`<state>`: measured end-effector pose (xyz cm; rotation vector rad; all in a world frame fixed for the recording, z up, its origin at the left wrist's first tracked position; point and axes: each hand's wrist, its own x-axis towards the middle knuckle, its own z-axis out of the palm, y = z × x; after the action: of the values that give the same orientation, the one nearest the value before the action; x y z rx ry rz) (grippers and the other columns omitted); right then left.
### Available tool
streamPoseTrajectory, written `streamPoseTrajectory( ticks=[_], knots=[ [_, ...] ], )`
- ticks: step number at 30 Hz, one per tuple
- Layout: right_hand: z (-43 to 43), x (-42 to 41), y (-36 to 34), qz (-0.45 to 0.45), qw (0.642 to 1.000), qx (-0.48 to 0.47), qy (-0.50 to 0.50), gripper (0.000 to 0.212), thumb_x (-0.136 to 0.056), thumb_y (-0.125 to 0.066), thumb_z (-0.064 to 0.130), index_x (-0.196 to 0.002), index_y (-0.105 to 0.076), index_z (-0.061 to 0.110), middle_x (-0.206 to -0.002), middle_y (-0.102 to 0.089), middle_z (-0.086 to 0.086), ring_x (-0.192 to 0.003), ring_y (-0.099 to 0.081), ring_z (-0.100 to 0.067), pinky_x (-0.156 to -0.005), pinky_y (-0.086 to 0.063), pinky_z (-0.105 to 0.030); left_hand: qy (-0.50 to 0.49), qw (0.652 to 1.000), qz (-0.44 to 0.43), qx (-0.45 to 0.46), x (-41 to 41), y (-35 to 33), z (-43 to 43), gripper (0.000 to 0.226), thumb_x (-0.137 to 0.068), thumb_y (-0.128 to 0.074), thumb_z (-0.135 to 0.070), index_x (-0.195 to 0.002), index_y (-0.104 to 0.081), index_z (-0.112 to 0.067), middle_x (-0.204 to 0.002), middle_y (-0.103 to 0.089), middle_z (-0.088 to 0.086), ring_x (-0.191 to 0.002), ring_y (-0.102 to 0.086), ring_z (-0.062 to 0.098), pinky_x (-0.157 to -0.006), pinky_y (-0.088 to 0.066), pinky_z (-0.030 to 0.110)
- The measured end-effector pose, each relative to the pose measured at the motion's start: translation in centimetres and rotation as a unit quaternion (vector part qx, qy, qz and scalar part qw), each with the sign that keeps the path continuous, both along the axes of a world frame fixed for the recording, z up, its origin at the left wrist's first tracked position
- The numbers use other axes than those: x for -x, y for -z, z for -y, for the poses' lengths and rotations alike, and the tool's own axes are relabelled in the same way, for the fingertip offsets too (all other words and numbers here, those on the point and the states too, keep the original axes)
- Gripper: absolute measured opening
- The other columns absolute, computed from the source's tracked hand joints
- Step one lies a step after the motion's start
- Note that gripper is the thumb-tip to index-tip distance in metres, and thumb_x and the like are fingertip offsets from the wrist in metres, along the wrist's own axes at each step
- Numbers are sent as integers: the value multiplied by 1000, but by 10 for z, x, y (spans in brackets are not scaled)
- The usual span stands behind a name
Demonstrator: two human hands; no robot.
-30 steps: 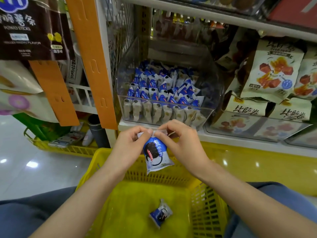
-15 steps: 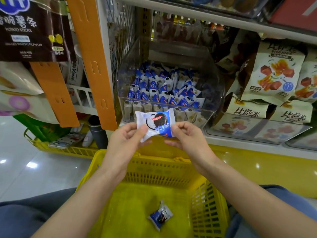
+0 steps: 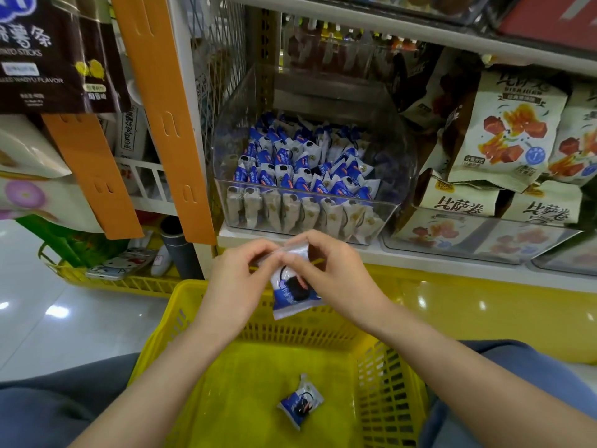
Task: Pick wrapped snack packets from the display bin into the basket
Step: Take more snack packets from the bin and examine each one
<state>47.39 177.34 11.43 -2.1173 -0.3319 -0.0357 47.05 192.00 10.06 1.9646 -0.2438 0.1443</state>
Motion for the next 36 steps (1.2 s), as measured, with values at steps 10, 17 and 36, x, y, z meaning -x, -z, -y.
streamPoseTrajectory(
  ticks=[10,17,36],
  knots=[
    [4,4,-2,167,978,124,18,7,-88,-62,23,-88,-64,17,-80,-63,7,-75,-59,-8,-65,-52,-28,-18,972,-152,180,-1,1,6,19,-93,-51,-22,-84,-67,-15,-74,-71,2,-70,-68,10,-66,-56,26],
    [8,1,-6,161,981,84,63,5,-88,-61,24,-87,-63,19,-77,-62,12,-71,-58,-4,-64,-50,-25,-37,988,-94,118,-4,3,6,4,-90,-57,-19,-88,-59,-16,-85,-65,1,-81,-63,12,-73,-52,21],
    [6,6,-4,107,993,45,-13,16,-90,-57,23,-105,-58,21,-104,-59,7,-95,-56,1,-78,-47,-13,-39,935,-211,283,-11,-10,-4,24,-94,-48,-15,-113,-64,-15,-100,-72,1,-95,-67,14,-89,-51,35]
  ],
)
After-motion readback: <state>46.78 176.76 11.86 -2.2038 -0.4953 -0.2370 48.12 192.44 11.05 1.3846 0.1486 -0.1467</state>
